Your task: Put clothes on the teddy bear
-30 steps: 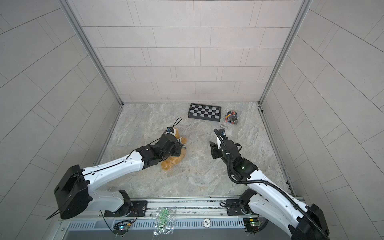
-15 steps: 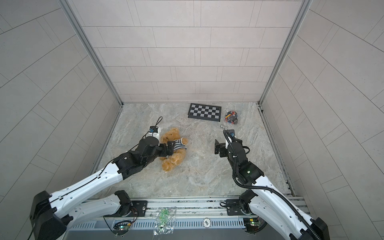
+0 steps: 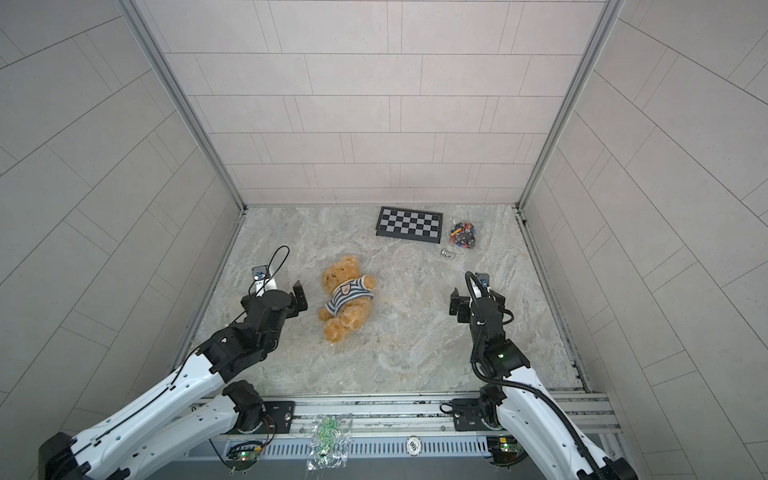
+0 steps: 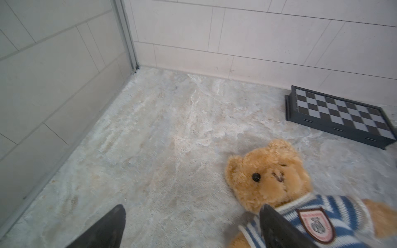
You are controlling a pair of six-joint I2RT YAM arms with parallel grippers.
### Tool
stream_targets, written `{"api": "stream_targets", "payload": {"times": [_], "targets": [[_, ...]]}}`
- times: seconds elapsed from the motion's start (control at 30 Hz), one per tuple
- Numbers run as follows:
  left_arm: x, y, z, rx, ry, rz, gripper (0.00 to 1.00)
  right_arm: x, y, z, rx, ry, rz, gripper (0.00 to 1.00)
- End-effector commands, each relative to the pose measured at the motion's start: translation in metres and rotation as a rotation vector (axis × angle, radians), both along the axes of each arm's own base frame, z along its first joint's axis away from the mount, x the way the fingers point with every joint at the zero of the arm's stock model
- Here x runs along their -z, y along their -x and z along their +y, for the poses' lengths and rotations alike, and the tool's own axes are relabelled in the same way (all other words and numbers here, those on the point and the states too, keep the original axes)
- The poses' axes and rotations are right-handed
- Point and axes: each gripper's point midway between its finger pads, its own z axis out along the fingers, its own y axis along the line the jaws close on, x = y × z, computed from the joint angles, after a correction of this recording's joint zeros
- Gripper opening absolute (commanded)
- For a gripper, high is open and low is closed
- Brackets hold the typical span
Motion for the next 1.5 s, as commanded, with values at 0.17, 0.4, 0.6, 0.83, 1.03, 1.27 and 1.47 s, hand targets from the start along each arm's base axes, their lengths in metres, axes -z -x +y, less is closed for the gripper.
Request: {"api": "stream_targets", "payload": {"times": [0.17, 0.4, 0.6, 0.83, 1.03, 1.27, 1.47], "targets": [[-0.007, -0.008, 0.034, -0.149, -0.212, -0.113, 1.00, -0.011, -0.021, -0.008, -0.027, 0.124, -0.102, 1.00], [0.010, -0.025, 0.047, -0.191, -0.209, -0.122, 1.00, 0.005, -0.037, -0.017, 0.003, 0.103, -0.101, 1.00], [0.010, -0.041, 0.058, -0.212, -0.224, -0.143, 1.00, 0.012, -0.051, -0.023, 0.030, 0.103, -0.113, 1.00], [0.022, -0.045, 0.070, -0.243, -0.217, -0.150, 1.00, 0.017, -0.063, -0.029, 0.043, 0.085, -0.131, 1.00], [0.037, -0.053, 0.068, -0.235, -0.211, -0.168, 1.00, 0.017, -0.076, -0.033, 0.054, 0.079, -0.145, 1.00], [0.037, -0.070, 0.065, -0.229, -0.209, -0.202, 1.00, 0.025, -0.084, -0.039, 0.072, 0.072, -0.152, 0.99], [0.036, -0.079, 0.068, -0.231, -0.266, -0.181, 1.00, 0.040, -0.091, -0.043, 0.092, 0.076, -0.132, 1.00]]}}
